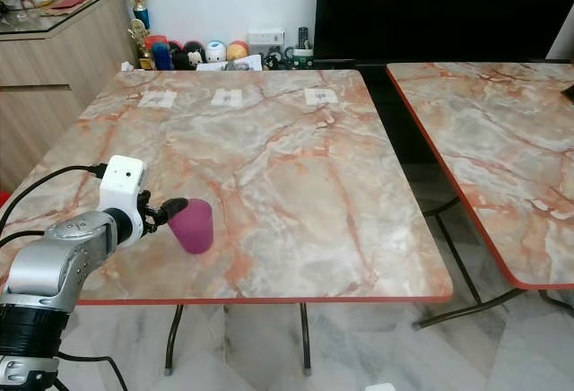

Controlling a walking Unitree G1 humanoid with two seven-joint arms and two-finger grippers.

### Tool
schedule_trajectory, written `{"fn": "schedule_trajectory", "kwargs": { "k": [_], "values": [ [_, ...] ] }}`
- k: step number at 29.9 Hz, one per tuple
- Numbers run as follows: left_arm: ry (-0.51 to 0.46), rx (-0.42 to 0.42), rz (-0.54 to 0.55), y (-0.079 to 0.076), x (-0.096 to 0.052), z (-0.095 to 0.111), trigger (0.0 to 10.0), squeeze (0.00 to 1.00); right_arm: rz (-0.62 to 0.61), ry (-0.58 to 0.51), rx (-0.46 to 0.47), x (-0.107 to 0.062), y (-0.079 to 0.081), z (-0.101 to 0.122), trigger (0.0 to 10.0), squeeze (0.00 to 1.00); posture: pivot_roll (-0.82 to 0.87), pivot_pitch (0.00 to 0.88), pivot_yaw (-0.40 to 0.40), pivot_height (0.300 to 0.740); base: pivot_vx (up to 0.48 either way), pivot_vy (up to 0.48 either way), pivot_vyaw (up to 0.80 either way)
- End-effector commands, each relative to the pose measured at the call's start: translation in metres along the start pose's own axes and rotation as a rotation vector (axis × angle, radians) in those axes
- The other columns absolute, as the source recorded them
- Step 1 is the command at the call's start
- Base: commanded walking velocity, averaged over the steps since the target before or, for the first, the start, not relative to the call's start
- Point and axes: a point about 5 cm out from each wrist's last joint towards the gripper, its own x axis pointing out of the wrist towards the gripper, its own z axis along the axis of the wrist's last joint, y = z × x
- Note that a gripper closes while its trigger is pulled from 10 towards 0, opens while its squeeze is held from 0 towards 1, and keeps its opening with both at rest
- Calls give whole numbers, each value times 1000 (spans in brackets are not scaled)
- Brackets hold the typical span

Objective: Setting the table

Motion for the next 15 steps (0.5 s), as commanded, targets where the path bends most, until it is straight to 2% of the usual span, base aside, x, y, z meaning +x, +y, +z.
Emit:
{"fn": "schedule_trajectory", "kwargs": {
  "k": [1,6,8,10,11,12,13,14,15],
  "values": [
    [-4,7,-15,-3,-2,4,10000,0,-4,10,3,0,1,-2,10000,0,78,0,13,740,0,0,0],
    [13,24,-11,-3,-1,0,10000,0,-4,13,-1,0,1,-2,10000,0,76,0,17,740,0,0,0],
    [24,18,-15,-5,-1,-2,7137,0,-4,14,-4,0,1,-2,10000,0,75,0,18,740,0,0,0],
    [29,17,-17,-6,0,-3,7137,0,-3,13,-5,0,1,-2,10000,0,75,0,18,740,0,0,0],
    [32,16,-17,-6,0,-4,706,0,-3,13,-5,0,1,-2,10000,0,72,0,19,740,0,0,0],
    [34,14,-17,-6,0,-4,0,0,-3,13,-5,0,1,-2,10000,0,72,0,19,740,0,0,0],
    [36,13,-17,-7,0,-5,784,0,-3,13,-5,0,1,-2,10000,0,73,0,19,740,0,0,0],
    [37,13,-17,-7,0,-5,2745,0,-2,13,-6,0,2,-2,10000,0,73,0,19,740,0,0,0],
    [37,13,-17,-7,0,-5,2745,0,-2,13,-6,0,2,-2,10000,0,73,0,19,740,0,0,0]
  ]
}}
